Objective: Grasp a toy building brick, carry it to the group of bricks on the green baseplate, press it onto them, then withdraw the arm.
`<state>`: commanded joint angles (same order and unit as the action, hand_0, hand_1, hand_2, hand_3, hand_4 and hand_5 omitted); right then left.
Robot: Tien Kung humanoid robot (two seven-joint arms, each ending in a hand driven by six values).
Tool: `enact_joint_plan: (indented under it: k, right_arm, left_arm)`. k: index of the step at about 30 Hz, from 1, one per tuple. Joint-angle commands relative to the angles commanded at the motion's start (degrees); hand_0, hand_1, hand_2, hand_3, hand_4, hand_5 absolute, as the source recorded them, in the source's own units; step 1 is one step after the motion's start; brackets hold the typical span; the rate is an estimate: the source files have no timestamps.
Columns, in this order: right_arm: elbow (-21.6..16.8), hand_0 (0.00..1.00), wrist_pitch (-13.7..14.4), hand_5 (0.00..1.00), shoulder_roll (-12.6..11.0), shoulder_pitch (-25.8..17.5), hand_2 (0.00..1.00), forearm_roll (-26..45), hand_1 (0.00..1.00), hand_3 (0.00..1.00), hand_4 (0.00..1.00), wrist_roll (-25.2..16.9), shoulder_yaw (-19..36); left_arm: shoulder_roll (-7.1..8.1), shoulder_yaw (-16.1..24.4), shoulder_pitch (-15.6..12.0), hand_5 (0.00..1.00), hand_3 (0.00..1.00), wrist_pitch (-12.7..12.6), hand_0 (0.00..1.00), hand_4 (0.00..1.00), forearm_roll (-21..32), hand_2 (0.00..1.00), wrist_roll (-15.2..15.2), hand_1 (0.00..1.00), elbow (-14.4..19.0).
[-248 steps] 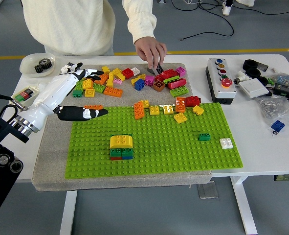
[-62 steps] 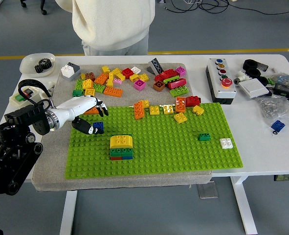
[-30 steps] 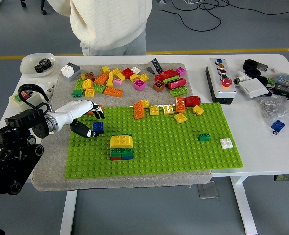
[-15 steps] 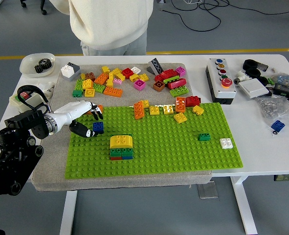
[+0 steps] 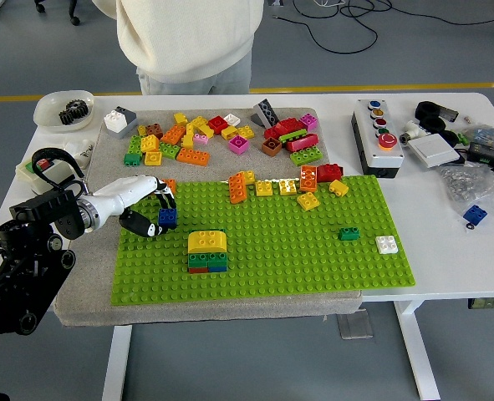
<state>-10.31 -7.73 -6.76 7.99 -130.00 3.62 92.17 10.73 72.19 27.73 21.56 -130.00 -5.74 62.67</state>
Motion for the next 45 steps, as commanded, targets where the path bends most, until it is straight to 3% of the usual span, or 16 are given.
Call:
enact_joint_plan:
  k: [6,7,12,13,24,25,30,31,45]
  right_arm:
    - [0.0,0.746,0.0,0.483,0.0,0.0,0.725,0.0,0.647,0.634,0.896,0.0,0.1]
    - [0.0,0.746,0.0,0.483,0.0,0.0,0.725,0.0,0.647,0.635,0.896,0.0,0.1]
    - [0.0,0.746,0.0,0.483,0.0,0.0,0.725,0.0,0.647,0.635,0.896,0.0,0.0]
    - [0.0,0.746,0.0,0.483,0.0,0.0,0.726,0.0,0.647,0.635,0.897,0.0,0.0]
    - [0.0,0.746,0.0,0.483,0.0,0.0,0.726,0.0,0.647,0.635,0.897,0.0,0.0]
    - [0.0,0.746,0.0,0.482,0.0,-0.1,0.726,0.0,0.647,0.634,0.896,0.0,0.0]
    - [0.0,0.746,0.0,0.482,0.0,-0.1,0.726,0.0,0.647,0.634,0.896,0.0,0.0]
    - [0.0,0.746,0.0,0.482,0.0,-0.1,0.726,0.0,0.648,0.635,0.897,0.0,0.0]
    - [0.0,0.747,0.0,0.482,0.1,-0.2,0.725,0.0,0.648,0.634,0.897,0.0,0.0]
  left_arm:
    - [-0.15,-0.1,0.1,0.086,0.583,-0.4,0.998,0.788,0.0,0.595,0.1,0.798,-0.1]
    - [-0.18,-0.1,0.1,0.038,0.562,-0.6,0.998,0.712,0.0,0.559,0.1,0.788,-0.2]
    - [-0.33,-0.1,0.1,0.038,0.562,-1.8,0.998,0.712,0.0,0.559,0.3,0.788,-0.4]
    - [-0.34,-0.1,0.1,0.002,0.529,-2.0,0.998,0.674,0.0,0.523,0.3,0.765,-0.4]
    - [-0.49,-0.4,0.0,0.002,0.52,-2.6,0.998,0.663,0.0,0.512,0.5,0.756,-0.7]
    - [-0.52,-0.5,0.0,0.002,0.523,-2.9,0.998,0.731,0.0,0.497,0.5,0.745,-0.8]
    - [-0.46,-0.3,0.0,0.002,0.523,-3.6,0.998,0.731,0.0,0.497,0.6,0.745,-0.8]
    - [-0.45,-0.3,0.1,0.002,0.541,-3.6,0.998,0.818,0.0,0.503,0.6,0.733,-0.9]
    - [-0.28,0.1,0.1,0.002,0.552,-4.1,0.998,0.87,0.0,0.501,0.9,0.726,-0.2]
